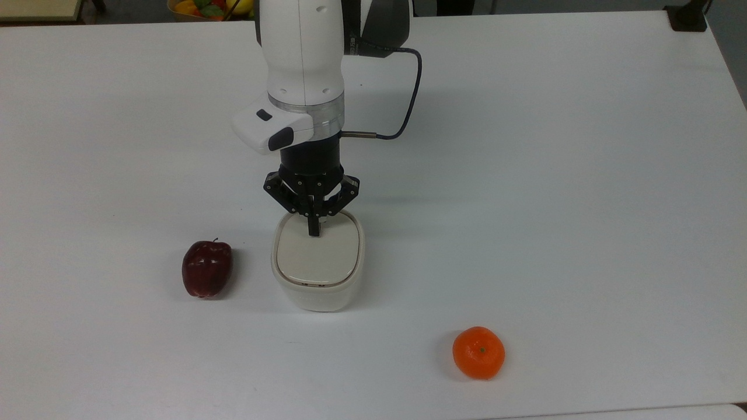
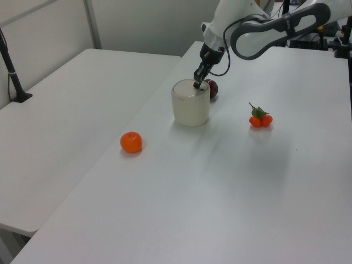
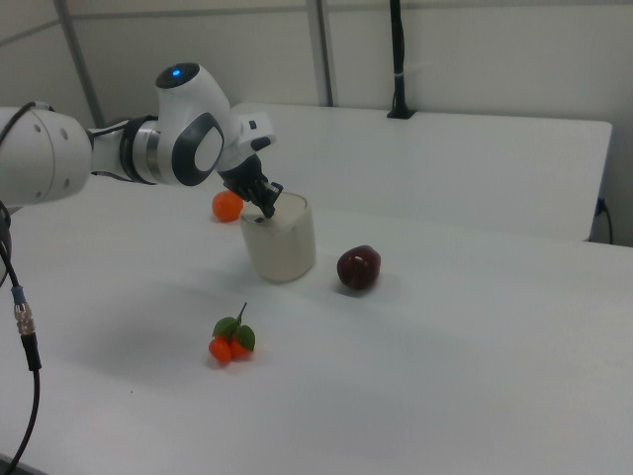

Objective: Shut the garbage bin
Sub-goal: 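Press the lid down flat onto the bin rim with the gripper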

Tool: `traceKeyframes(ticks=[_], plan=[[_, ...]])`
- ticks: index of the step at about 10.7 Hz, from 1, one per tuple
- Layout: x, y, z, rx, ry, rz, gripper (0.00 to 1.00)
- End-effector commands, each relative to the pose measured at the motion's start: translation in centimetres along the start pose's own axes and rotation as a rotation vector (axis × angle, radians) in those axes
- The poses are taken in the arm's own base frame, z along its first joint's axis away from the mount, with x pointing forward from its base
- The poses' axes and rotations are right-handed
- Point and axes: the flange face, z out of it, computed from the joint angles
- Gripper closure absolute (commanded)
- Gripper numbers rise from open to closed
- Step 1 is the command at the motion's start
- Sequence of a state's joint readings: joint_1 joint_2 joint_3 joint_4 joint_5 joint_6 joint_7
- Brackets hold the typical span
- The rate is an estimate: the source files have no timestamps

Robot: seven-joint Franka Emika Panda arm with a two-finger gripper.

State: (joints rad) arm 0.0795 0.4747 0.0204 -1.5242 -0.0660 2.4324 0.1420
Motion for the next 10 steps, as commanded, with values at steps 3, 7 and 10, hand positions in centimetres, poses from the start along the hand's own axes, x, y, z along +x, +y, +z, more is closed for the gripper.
traceKeyframes(ticks=[3, 7, 10], plan=[[-1.0, -0.5, 1.8, -0.007, -0.046, -0.001, 1.00], [-0.7, -0.5, 1.2, -0.007, -0.038, 0.007, 1.00], [-0.3, -0.4, -0.5, -0.005, -0.026, 0.012, 1.00]])
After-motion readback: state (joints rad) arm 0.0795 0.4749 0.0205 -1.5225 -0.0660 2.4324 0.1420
